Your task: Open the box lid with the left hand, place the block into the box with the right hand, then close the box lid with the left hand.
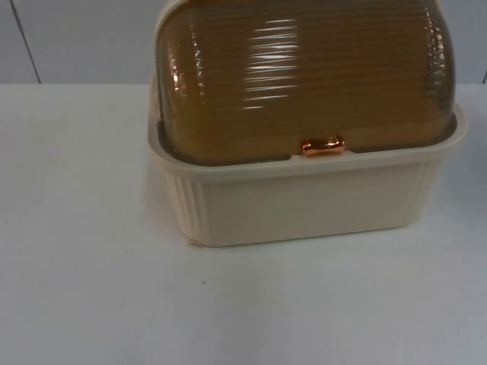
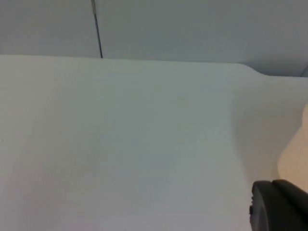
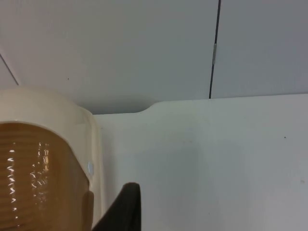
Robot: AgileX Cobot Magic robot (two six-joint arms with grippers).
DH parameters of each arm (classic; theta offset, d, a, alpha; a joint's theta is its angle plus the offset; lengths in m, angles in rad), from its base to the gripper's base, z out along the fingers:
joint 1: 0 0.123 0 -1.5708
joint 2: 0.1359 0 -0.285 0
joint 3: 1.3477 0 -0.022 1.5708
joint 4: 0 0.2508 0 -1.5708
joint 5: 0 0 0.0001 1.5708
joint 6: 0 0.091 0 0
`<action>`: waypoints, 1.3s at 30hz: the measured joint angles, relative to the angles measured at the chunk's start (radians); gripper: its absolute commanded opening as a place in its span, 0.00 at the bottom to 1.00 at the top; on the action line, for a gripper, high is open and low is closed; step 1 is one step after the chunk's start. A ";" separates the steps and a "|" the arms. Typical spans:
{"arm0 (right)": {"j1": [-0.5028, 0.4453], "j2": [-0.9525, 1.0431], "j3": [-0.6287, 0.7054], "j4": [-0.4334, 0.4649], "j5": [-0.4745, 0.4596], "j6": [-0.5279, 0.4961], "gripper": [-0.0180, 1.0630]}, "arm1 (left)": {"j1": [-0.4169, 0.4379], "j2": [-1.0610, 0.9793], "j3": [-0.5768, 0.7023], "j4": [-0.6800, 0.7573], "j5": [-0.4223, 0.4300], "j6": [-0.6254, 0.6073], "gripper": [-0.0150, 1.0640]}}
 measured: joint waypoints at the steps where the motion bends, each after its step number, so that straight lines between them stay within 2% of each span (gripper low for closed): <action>1: 0.000 0.000 0.000 0.000 0.000 0.000 0.96 | 0.000 0.000 0.000 0.000 0.000 0.000 0.01; 3: 0.000 0.000 0.000 0.003 0.000 0.000 0.96 | -0.020 0.000 0.000 0.009 0.000 -0.014 0.02; 6: 0.000 0.000 0.000 0.003 0.000 0.000 0.96 | -0.054 0.000 0.000 0.082 0.000 -0.054 0.08; 9: 0.000 0.000 0.000 0.003 0.000 0.000 0.96 | -0.086 0.000 0.000 0.164 -0.005 -0.117 0.37; 10: 0.000 0.000 0.000 0.003 0.000 0.000 0.96 | -0.100 0.000 0.000 0.206 -0.005 -0.145 0.37; 14: 0.000 0.000 0.000 0.003 0.000 0.000 0.96 | -0.131 0.000 0.000 0.277 -0.011 -0.228 0.99; 20: 0.000 0.000 0.000 0.003 0.000 0.000 0.96 | -0.131 0.000 -0.014 0.277 0.004 -0.246 0.99; 29: 0.000 -0.033 0.000 0.001 -0.004 0.000 0.96 | -0.131 0.000 -0.174 0.290 0.095 -0.253 0.99; 39: 0.000 -0.169 0.000 0.004 -0.113 0.000 0.96 | -0.131 -0.052 -0.222 0.301 0.093 -0.253 0.99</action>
